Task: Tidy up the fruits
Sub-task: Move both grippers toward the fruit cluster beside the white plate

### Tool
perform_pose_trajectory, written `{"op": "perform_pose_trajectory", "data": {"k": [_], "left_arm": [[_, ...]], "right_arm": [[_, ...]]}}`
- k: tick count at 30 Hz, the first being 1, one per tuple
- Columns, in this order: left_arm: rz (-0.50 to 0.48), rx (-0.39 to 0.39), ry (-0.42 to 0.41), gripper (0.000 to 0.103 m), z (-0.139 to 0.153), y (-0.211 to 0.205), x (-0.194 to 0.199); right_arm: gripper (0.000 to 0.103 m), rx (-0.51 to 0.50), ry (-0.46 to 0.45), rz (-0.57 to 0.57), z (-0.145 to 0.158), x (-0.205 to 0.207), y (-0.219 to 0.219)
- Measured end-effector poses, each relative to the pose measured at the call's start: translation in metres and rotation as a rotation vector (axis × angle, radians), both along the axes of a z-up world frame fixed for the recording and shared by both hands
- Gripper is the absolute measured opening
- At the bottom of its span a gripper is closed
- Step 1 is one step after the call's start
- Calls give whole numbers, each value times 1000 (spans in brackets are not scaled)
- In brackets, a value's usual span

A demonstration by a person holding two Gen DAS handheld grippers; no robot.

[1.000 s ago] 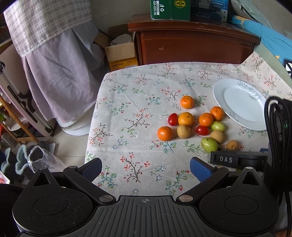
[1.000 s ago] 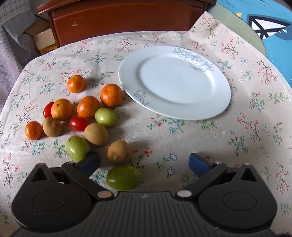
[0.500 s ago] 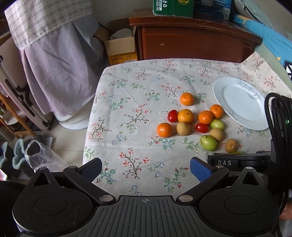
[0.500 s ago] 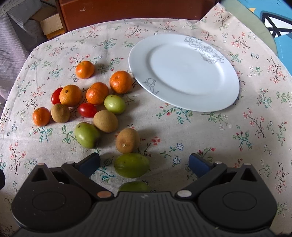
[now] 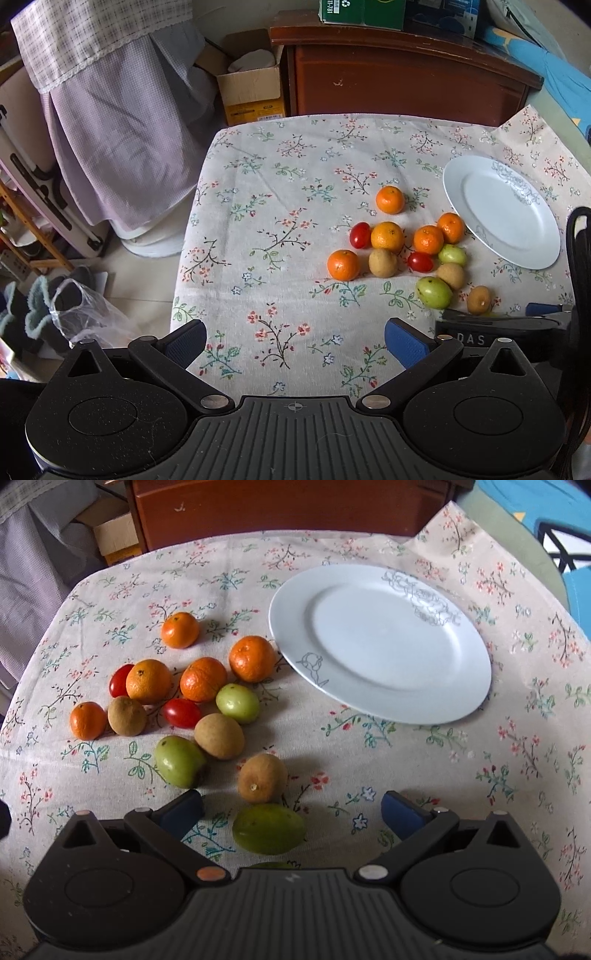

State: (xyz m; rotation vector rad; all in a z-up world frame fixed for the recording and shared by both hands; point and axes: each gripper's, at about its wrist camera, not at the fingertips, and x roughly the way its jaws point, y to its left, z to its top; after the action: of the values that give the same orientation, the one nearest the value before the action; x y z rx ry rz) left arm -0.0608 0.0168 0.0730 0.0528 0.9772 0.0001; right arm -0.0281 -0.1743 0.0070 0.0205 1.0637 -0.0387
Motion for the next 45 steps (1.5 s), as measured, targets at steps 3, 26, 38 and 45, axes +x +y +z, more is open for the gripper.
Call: {"op": "perform_pose_trajectory", "data": {"k": [3,26,38,45], "left_arm": [[9,-14,9,103,0,3,3],[-37,57,-30,103,14,-17,28],[-11,13,33,103,-11,-18,28],[-7,10,30,103,-9,-15,29]], "right_arm": [[102,-13,-57,-25,9,-3,-6],[102,102,-295,52,85,-26,-25],[102,35,-165,13,60,-22,-21],[102,22,-137,16,53,-19,-19]]}}
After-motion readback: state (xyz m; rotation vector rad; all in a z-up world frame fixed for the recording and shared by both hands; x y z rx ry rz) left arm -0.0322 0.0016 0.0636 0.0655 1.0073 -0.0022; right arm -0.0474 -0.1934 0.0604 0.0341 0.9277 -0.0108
